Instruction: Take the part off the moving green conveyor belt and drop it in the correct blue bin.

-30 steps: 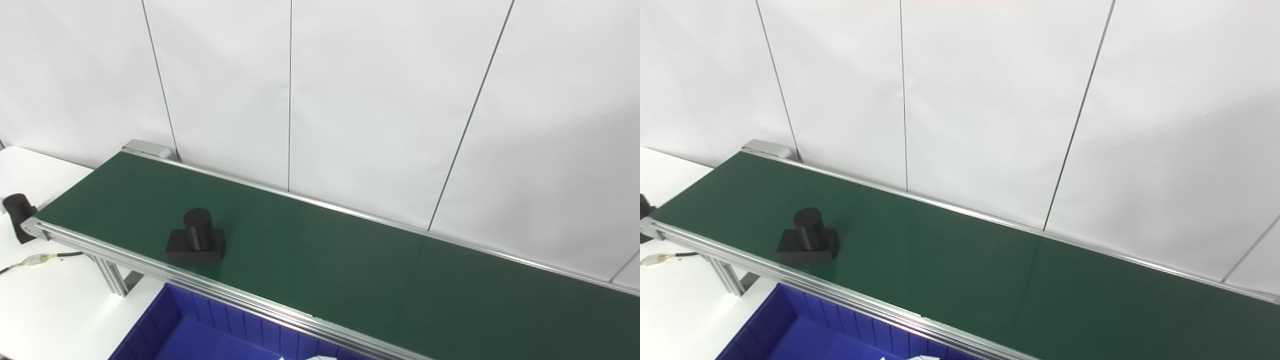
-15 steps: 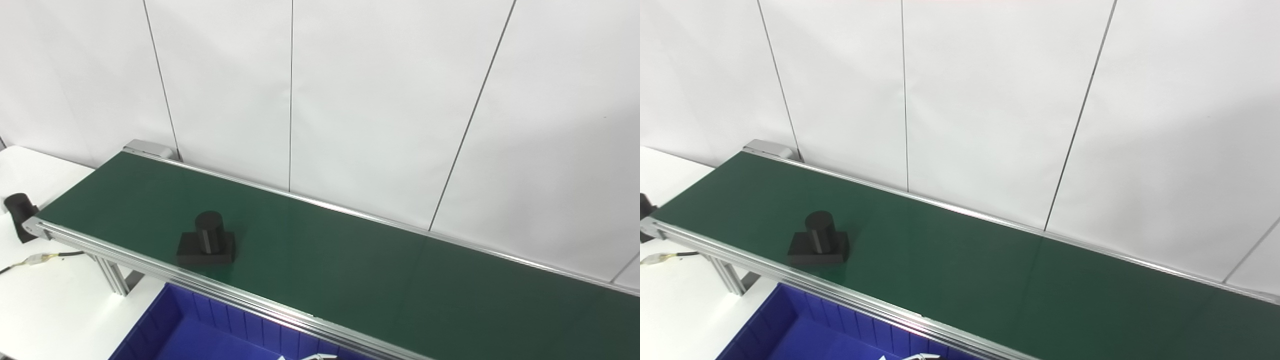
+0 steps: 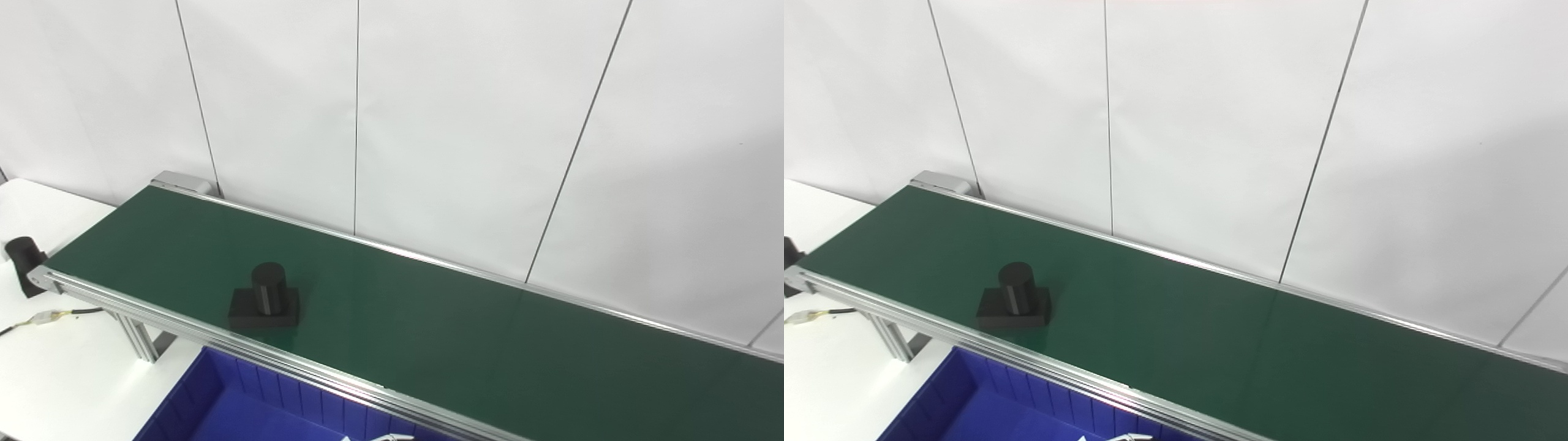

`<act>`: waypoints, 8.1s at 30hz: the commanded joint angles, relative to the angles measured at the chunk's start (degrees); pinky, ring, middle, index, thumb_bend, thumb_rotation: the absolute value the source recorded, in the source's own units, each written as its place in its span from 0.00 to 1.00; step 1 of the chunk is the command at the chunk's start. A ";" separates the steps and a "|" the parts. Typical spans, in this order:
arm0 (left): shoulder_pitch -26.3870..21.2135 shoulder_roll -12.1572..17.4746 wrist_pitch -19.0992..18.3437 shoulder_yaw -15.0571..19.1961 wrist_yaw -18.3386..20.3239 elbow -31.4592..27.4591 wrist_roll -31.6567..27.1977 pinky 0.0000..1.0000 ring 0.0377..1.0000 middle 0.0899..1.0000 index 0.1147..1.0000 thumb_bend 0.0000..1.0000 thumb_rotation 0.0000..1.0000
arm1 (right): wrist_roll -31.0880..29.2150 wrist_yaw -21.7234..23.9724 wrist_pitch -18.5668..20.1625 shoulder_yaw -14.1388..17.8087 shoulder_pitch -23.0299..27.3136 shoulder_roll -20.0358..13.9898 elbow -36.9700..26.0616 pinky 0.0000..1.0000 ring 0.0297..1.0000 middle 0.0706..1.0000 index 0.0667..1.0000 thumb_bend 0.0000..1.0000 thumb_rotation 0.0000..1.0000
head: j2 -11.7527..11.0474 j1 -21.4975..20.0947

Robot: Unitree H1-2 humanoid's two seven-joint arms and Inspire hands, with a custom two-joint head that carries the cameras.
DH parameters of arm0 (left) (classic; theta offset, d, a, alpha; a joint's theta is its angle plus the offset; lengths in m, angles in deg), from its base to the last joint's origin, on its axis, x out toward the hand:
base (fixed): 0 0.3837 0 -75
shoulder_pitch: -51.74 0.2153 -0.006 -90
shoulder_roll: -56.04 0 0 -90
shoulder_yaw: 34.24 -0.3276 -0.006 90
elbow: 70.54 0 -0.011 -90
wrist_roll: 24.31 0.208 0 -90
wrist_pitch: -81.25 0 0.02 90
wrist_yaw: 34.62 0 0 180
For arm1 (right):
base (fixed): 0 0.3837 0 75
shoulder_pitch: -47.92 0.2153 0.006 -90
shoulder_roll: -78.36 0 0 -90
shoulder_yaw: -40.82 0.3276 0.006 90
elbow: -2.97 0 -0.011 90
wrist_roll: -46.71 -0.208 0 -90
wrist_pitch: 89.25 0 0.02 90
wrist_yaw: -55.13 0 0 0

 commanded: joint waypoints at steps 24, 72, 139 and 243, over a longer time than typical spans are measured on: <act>-1.38 0.90 2.34 0.43 -0.69 -1.18 -1.70 0.62 0.75 0.83 0.80 0.93 0.12 | 2.91 6.66 10.46 0.31 6.84 1.24 -20.03 0.93 0.93 0.94 0.95 0.66 0.30 | 4.99 -13.38; -1.29 2.69 -0.39 1.06 1.59 -6.00 -4.72 0.83 0.87 0.91 0.88 0.80 0.17 | 9.34 18.80 38.81 -3.38 38.35 -2.62 -8.84 0.88 0.92 0.92 0.97 0.85 0.31 | 12.77 -22.06; 0.15 0.27 2.23 0.15 2.30 -5.59 -5.44 0.78 0.81 0.83 0.80 0.82 0.15 | 16.92 16.92 25.71 -21.29 64.36 3.90 36.71 0.90 0.92 0.94 1.00 0.97 0.32 | 12.55 -14.93; 1.24 7.37 -7.40 5.82 6.99 -17.64 -15.38 0.76 0.81 0.84 0.83 0.78 0.09 | 18.50 17.57 46.99 -6.32 13.86 -4.34 -14.87 0.40 0.45 0.41 0.51 0.52 0.00 | 25.26 -30.19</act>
